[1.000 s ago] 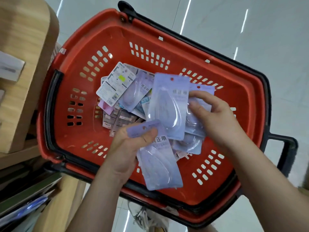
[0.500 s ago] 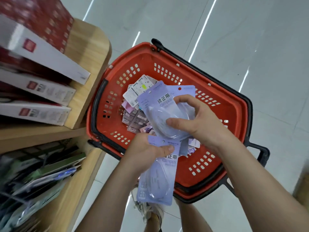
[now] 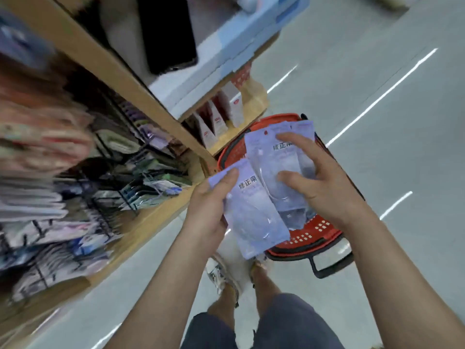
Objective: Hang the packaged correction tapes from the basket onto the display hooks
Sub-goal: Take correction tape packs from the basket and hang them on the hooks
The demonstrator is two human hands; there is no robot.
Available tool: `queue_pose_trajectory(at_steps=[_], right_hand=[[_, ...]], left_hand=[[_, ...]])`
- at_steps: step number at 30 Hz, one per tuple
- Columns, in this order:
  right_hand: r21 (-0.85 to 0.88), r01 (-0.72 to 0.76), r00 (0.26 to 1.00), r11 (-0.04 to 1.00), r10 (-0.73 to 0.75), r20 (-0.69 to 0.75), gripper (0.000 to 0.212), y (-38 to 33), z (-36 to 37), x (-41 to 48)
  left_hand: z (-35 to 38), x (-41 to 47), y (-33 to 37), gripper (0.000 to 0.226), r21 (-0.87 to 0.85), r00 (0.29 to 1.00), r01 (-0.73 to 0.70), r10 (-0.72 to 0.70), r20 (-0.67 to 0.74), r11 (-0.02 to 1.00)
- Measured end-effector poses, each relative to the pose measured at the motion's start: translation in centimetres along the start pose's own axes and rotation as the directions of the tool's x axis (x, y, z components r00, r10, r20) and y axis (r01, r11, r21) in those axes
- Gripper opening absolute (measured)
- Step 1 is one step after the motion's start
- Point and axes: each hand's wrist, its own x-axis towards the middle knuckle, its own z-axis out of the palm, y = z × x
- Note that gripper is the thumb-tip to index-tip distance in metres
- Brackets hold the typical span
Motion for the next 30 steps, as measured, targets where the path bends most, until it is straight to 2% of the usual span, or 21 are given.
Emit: queue_pose_trajectory(at_steps=[4, 7, 9, 11, 15, 18, 21, 24, 27, 30], right_hand=[[-0.011, 0.049, 0.987, 0.999, -0.046, 0.153, 0.036, -5.5, 4.4, -2.2], [-0.035, 0.086, 0.962, 0.996, -0.074, 0.263, 0.037, -8.3, 8.9, -3.9], [-0.067, 0.147, 0.945, 0.987, -0.120, 0.303, 0.036, -10.0, 11.9, -5.4], [-0.062, 0.206, 0.924, 0.977, -0.173, 0.342, 0.030, -11.5, 14.8, -7.2], [-0.065, 0.306, 0.853, 0.950, -0.243, 0.461, 0.035, -13.4, 20.9, -11.8], [-0.062, 0.351, 0.796, 0.934, -0.262, 0.546, 0.029, -14.1, 26.3, -16.0], [-0.071, 0.395, 0.721, 0.916, -0.262, 0.641, 0.023, -14.7, 31.4, -20.3], [-0.100, 0.418, 0.647, 0.903, -0.219, 0.730, 0.036, -15.3, 35.8, -24.3], [-0.100, 0.405, 0.587, 0.909, -0.175, 0.790, 0.051, -15.3, 39.5, -27.0], [-0.054, 0.317, 0.530, 0.947, -0.130, 0.838, 0.052, -15.2, 43.1, -28.5]], left_hand=[[-3.0, -5.7, 2.1, 0.017, -0.183, 0.985, -0.065, 0.033, -0.172, 0.981], [-6.5, -10.0, 3.0, 0.014, -0.260, 0.955, -0.132, 0.053, -0.291, 0.957], [-9.3, -13.0, 3.2, 0.024, -0.289, 0.935, -0.177, 0.069, -0.347, 0.941], [-12.4, -16.2, 3.1, 0.022, -0.311, 0.918, -0.236, 0.106, -0.382, 0.921], [-18.5, -22.6, 1.3, 0.019, -0.351, 0.888, -0.347, 0.184, -0.422, 0.870], [-23.2, -27.1, -1.2, 0.014, -0.351, 0.826, -0.424, 0.198, -0.528, 0.835], [-27.5, -31.7, -3.6, 0.022, -0.344, 0.759, -0.483, 0.189, -0.622, 0.805], [-31.3, -35.9, -5.5, 0.024, -0.330, 0.690, -0.534, 0.175, -0.703, 0.778], [-34.2, -39.0, -6.4, 0.016, -0.307, 0.618, -0.566, 0.147, -0.773, 0.765], [-37.1, -41.0, -6.9, 0.011, -0.356, 0.601, -0.562, 0.072, -0.796, 0.746]])
